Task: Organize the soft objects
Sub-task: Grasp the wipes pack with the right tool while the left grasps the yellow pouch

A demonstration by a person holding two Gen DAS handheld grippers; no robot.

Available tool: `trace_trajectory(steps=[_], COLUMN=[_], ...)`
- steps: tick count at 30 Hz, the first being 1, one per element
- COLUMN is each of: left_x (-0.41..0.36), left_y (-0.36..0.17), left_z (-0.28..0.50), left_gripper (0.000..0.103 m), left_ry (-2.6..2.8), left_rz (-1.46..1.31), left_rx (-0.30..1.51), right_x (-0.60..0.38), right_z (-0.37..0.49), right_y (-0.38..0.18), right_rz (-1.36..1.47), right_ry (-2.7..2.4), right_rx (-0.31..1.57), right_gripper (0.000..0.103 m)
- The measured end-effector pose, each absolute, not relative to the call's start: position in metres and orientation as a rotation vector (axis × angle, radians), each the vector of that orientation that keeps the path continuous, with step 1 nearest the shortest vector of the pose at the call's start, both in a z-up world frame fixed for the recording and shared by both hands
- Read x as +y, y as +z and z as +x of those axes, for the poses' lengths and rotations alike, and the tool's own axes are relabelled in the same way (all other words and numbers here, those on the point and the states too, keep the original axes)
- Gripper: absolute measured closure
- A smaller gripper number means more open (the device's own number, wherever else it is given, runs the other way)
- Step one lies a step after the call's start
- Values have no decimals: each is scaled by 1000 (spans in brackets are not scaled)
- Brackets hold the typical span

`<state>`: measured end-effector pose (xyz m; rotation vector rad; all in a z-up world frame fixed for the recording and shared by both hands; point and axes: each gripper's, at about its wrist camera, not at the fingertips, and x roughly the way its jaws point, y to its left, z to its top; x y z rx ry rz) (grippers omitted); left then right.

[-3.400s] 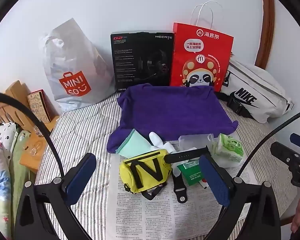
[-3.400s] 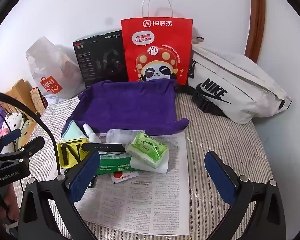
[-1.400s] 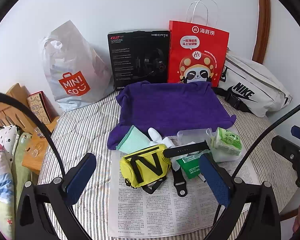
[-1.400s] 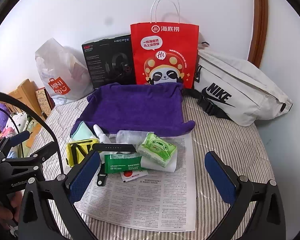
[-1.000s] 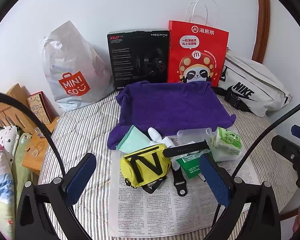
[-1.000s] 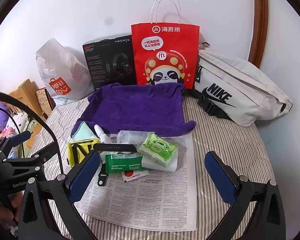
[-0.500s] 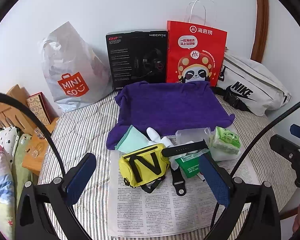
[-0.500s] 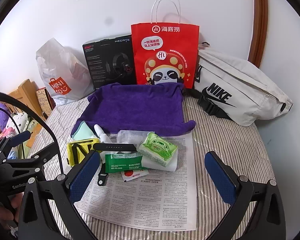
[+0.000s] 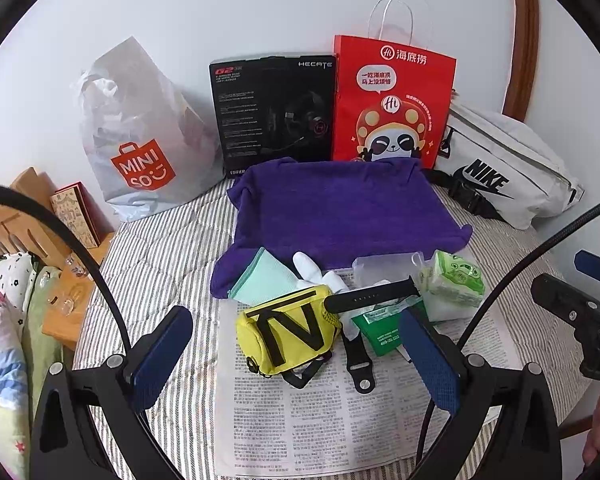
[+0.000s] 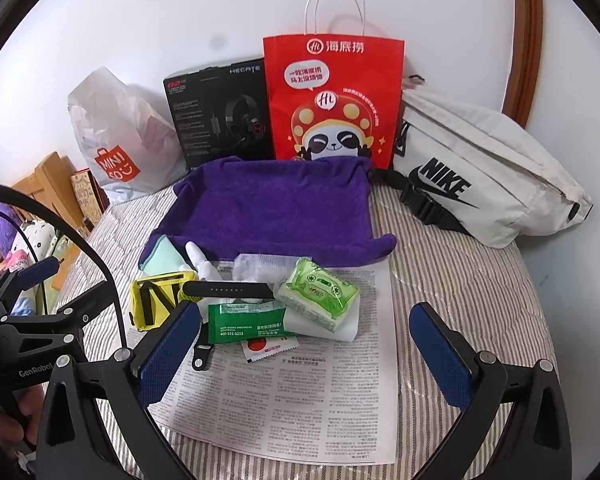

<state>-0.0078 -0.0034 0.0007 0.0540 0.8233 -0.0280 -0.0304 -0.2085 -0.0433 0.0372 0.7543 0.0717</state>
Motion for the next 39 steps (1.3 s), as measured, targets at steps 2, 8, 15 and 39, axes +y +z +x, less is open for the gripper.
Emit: trace_trajectory(steps=[2, 8, 15, 39], left_x=[-2, 8, 23, 49], left_y=[-3, -19, -45, -94], left_z=[-5, 7, 23, 44], left_gripper=[0, 0, 0, 0], left_ry=[-25, -4, 28, 34], left_rz=[55, 42, 8, -36], left_rx=[832, 868, 937, 1047], right_x=[-209, -217, -226, -222], right_z=[-28, -16, 5, 79], right_y=[-46, -63, -95, -164], right_rz=[37, 43, 33, 17], right_ry=[76, 56, 53, 152], right_rx=[755, 792, 839, 857], right_gripper=[0, 0, 0, 1])
